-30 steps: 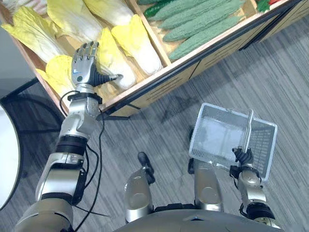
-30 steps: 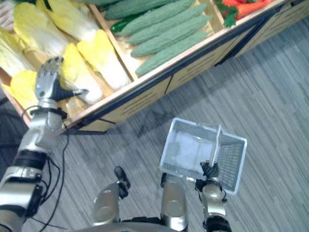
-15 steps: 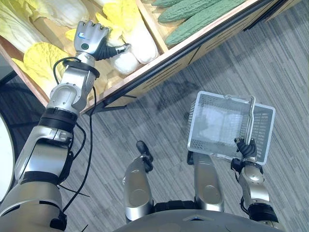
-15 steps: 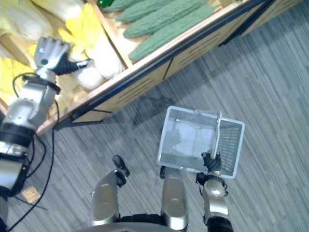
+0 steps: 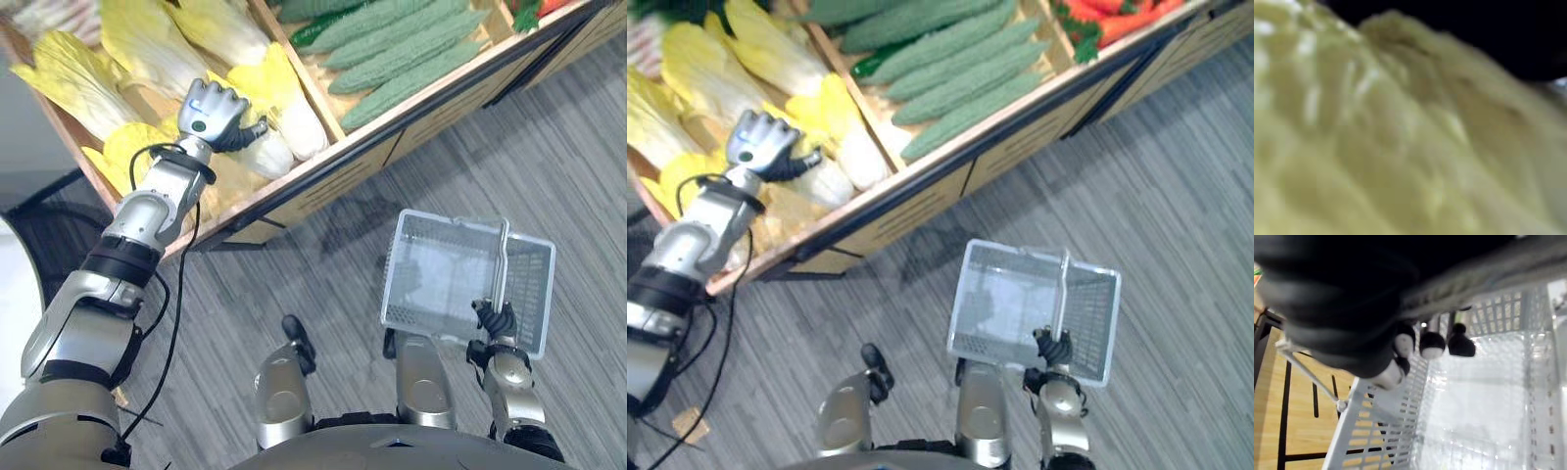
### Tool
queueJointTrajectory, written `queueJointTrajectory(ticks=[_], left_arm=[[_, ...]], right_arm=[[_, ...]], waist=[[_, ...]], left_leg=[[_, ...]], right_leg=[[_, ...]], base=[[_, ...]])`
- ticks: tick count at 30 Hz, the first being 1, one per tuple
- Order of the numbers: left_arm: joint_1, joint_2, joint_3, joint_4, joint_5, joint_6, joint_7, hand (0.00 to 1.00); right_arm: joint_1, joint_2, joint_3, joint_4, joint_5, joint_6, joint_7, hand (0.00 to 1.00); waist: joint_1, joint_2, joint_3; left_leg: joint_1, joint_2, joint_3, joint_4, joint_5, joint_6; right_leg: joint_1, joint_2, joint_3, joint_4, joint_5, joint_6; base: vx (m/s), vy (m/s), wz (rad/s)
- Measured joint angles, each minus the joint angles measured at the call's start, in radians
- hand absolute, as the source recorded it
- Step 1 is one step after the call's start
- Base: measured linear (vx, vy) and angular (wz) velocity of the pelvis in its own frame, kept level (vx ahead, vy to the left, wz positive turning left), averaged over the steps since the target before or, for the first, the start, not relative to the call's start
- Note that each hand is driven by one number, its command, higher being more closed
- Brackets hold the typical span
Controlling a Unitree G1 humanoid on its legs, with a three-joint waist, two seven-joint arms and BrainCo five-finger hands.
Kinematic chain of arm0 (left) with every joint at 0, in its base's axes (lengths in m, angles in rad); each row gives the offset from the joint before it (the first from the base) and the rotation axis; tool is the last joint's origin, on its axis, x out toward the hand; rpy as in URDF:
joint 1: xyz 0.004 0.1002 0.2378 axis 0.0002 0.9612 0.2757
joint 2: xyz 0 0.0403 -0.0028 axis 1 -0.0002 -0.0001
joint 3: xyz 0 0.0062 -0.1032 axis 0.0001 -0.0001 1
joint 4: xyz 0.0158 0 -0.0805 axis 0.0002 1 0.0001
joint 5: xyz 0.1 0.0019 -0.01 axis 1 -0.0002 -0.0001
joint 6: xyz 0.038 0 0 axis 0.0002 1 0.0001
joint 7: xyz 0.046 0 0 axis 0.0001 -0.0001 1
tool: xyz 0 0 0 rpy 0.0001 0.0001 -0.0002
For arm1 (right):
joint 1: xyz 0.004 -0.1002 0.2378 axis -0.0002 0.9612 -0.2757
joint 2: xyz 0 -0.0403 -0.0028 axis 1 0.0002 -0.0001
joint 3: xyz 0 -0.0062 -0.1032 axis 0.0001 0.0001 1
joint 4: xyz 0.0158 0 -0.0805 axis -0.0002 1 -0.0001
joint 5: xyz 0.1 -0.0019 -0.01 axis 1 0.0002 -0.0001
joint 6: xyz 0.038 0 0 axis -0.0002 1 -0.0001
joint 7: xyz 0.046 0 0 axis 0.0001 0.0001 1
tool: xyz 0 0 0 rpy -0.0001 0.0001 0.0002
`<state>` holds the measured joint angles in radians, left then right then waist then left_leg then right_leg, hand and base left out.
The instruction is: Pick vegetable in the basket
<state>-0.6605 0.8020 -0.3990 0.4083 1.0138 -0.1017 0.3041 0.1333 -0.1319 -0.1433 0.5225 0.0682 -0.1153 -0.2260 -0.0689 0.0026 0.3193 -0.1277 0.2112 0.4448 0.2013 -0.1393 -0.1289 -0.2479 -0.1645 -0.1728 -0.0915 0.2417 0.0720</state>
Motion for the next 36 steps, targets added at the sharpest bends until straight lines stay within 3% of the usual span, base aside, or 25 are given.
queueJointTrajectory(ticks=[10,13,16,20,22,23,24,25,26,27,28,30,33,34,35,36], left_arm=[[0.072,-0.004,0.144,-0.159,-0.013,0.002,0.014,1.0],[0.117,-0.048,0.169,-0.251,-0.022,0.01,0.033,1.0],[0.181,-0.157,0.151,-0.337,-0.022,0.002,0.051,1.0],[0.199,-0.282,-0.004,-0.35,-0.05,-0.038,0.05,1.0],[0.233,-0.338,-0.045,-0.349,-0.062,-0.055,0.044,1.0],[0.254,-0.358,-0.054,-0.348,-0.063,-0.065,0.042,1.0],[0.285,-0.39,-0.059,-0.346,-0.065,-0.078,0.033,1.0],[0.309,-0.407,-0.061,-0.347,-0.084,-0.083,0.02,1.0],[0.334,-0.417,-0.062,-0.346,-0.102,-0.085,0.011,1.0],[0.365,-0.454,-0.061,-0.341,-0.115,-0.083,0.002,1.0],[0.383,-0.503,-0.064,-0.315,-0.138,-0.081,-0.001,1.0],[0.406,-0.576,-0.078,-0.266,-0.163,-0.079,-0.005,1.0],[0.42,-0.638,-0.147,-0.182,-0.179,-0.081,-0.024,1.0],[0.433,-0.659,-0.181,-0.132,-0.188,-0.081,-0.039,1.0],[0.465,-0.678,-0.166,-0.111,-0.22,-0.079,-0.041,1.0],[0.496,-0.675,-0.147,-0.106,-0.241,-0.077,-0.045,1.0]], right_arm=[[0.057,0.015,-0.032,0.009,-0.001,0.006,0.018,1.0],[0.068,0.025,-0.052,0.001,0.004,0.011,0.018,1.0],[0.076,0.056,-0.066,-0.07,0.007,0.016,0.016,1.0],[0.089,0.064,-0.067,-0.208,0.007,0.02,0.009,1.0],[0.065,0.058,-0.051,-0.248,0.007,0.02,0.001,1.0],[0.045,0.049,-0.03,-0.265,0.007,0.02,-0.006,1.0],[0.012,0.033,-0.002,-0.287,0.008,0.02,-0.014,1.0],[-0.01,0.03,0.025,-0.298,0.011,0.02,-0.015,1.0],[-0.021,0.035,0.055,-0.308,0.02,0.02,-0.014,1.0],[-0.019,0.036,0.096,-0.329,0.026,0.02,-0.012,1.0],[-0.014,0.035,0.118,-0.351,0.026,0.02,-0.011,1.0],[-0.02,0.031,0.146,-0.366,0.026,0.021,-0.005,1.0],[-0.018,0.034,0.208,-0.378,0.032,0.022,0.01,1.0],[-0.018,0.034,0.246,-0.38,0.049,0.025,0.025,1.0],[-0.015,0.032,0.276,-0.38,0.068,0.033,0.033,1.0],[-0.012,0.027,0.315,-0.38,0.082,0.043,0.039,1.0]], waist=[[-0.005,-0.003,-0.1],[-0.007,-0.004,-0.137],[-0.02,-0.002,-0.142],[-0.048,-0.002,-0.151],[-0.046,0.002,-0.156],[-0.042,0.008,-0.161],[-0.047,0.032,-0.163],[-0.043,0.042,-0.164],[-0.04,0.038,-0.166],[-0.032,0.037,-0.169],[-0.034,0.047,-0.174],[-0.032,0.06,-0.179],[-0.035,0.05,-0.181],[-0.035,0.037,-0.18],[-0.029,0.035,-0.181],[-0.018,0.035,-0.18]], left_leg=[[0.115,-0.019,-0.008,-0.088,0.031,-0.006],[0.148,-0.027,0.014,-0.109,0.032,-0.006],[0.194,-0.037,0.043,-0.13,0.032,-0.007],[0.231,-0.048,0.091,-0.131,0.019,-0.006],[0.261,-0.05,0.156,-0.126,0.003,-0.01],[0.27,-0.051,0.194,-0.124,-0.003,-0.012],[0.28,-0.04,0.251,-0.119,-0.005,-0.007],[0.301,-0.034,0.297,-0.119,-0.005,-0.006],[0.329,-0.036,0.328,-0.122,-0.006,-0.008],[0.362,-0.029,0.365,-0.118,-0.016,-0.022],[0.373,-0.018,0.379,-0.111,-0.015,-0.024],[0.398,-0.007,0.419,-0.11,-0.01,-0.032],[0.4,0.031,0.421,-0.004,-0.001,-0.042],[0.369,0.083,0.389,0.156,0.014,-0.016],[0.311,0.134,0.297,0.33,0.06,0.084],[0.238,0.148,0.132,0.488,0.154,0.173]], right_leg=[[0.086,0.0,-0.006,-0.003,-0.019,0.007],[0.094,0.0,0.012,-0.003,-0.02,0.009],[0.118,-0.001,0.037,-0.003,-0.02,0.009],[0.116,-0.002,0.085,-0.003,-0.015,0.017],[0.092,0.01,0.129,0.012,-0.017,0.014],[0.073,0.012,0.113,0.024,-0.042,-0.015],[0.039,-0.018,-0.058,0.083,-0.093,-0.115],[0.02,-0.054,-0.207,0.143,-0.11,-0.17],[0.017,-0.089,-0.302,0.189,-0.102,-0.174],[0.014,-0.087,-0.333,0.222,-0.072,-0.125],[0.008,-0.07,-0.307,0.229,-0.081,-0.104],[-0.013,-0.037,-0.265,0.247,-0.098,-0.101],[-0.041,-0.011,-0.204,0.285,-0.15,-0.107],[-0.039,0.011,-0.158,0.284,-0.158,-0.114],[-0.034,0.045,-0.104,0.276,-0.164,-0.124],[-0.02,0.086,-0.039,0.261,-0.17,-0.132]], base=[[-0.01,-0.006,0.02],[0.02,0.011,-0.17],[0.01,0.02,-0.25],[-0.01,0.009,-0.31],[-0.02,0.005,-0.89],[-0.02,0.012,-1.36],[0.01,0.054,-1.39],[0.06,0.079,-1.48],[0.1,0.051,-1.5],[0.1,-0.032,-1.26],[0.09,-0.08,-0.94],[0.08,-0.084,-0.76],[0.11,-0.152,-0.83],[0.11,-0.13,-1.08],[0.18,-0.149,-1.75],[0.18,-0.118,-1.77]])
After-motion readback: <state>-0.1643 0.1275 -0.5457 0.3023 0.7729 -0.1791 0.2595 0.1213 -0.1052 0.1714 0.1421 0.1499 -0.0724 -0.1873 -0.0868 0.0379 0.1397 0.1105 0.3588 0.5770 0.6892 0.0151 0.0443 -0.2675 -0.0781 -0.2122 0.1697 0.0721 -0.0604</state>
